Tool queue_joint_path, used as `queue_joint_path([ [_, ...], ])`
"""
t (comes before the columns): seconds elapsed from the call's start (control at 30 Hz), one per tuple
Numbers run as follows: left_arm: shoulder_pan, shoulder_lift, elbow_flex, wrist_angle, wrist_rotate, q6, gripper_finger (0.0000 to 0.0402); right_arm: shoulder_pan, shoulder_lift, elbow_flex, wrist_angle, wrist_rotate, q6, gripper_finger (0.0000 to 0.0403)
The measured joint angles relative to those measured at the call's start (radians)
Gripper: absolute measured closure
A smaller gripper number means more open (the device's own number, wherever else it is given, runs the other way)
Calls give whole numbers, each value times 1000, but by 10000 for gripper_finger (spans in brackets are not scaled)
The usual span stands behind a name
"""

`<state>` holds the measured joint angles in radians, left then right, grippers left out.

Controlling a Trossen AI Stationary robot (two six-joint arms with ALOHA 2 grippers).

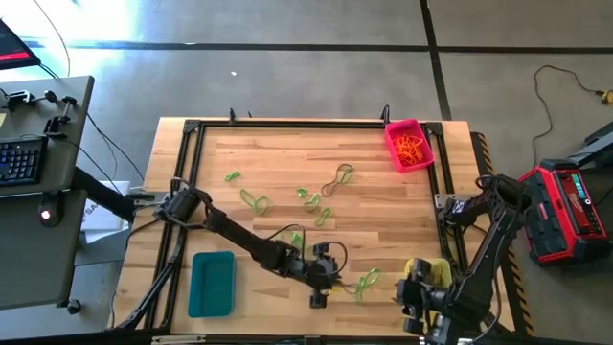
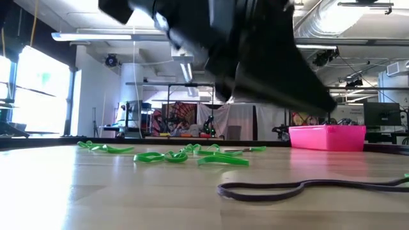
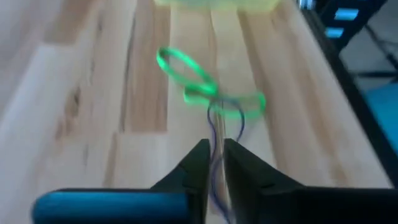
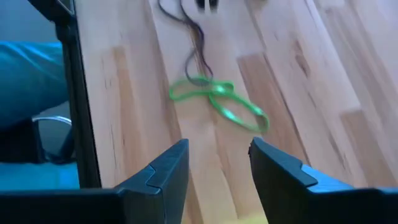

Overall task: Sort rubber bands into baskets
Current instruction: Put the purple rubber band into the yellow bin

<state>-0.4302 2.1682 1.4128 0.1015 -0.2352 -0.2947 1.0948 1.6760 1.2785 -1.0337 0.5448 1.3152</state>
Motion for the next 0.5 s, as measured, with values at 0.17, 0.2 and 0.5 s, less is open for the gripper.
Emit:
queue_joint_path([
  [0.17,-10,41,0,-36,-20,-22,316,-42,15,0,29,13,-85,231],
  [0.2,-10,45,0,-37,-24,-31,309,-50,20,0,28,12,-95,226],
  [0.5,-9,52,0,-36,24,-44,292,-122,39,0,25,4,-174,206],
])
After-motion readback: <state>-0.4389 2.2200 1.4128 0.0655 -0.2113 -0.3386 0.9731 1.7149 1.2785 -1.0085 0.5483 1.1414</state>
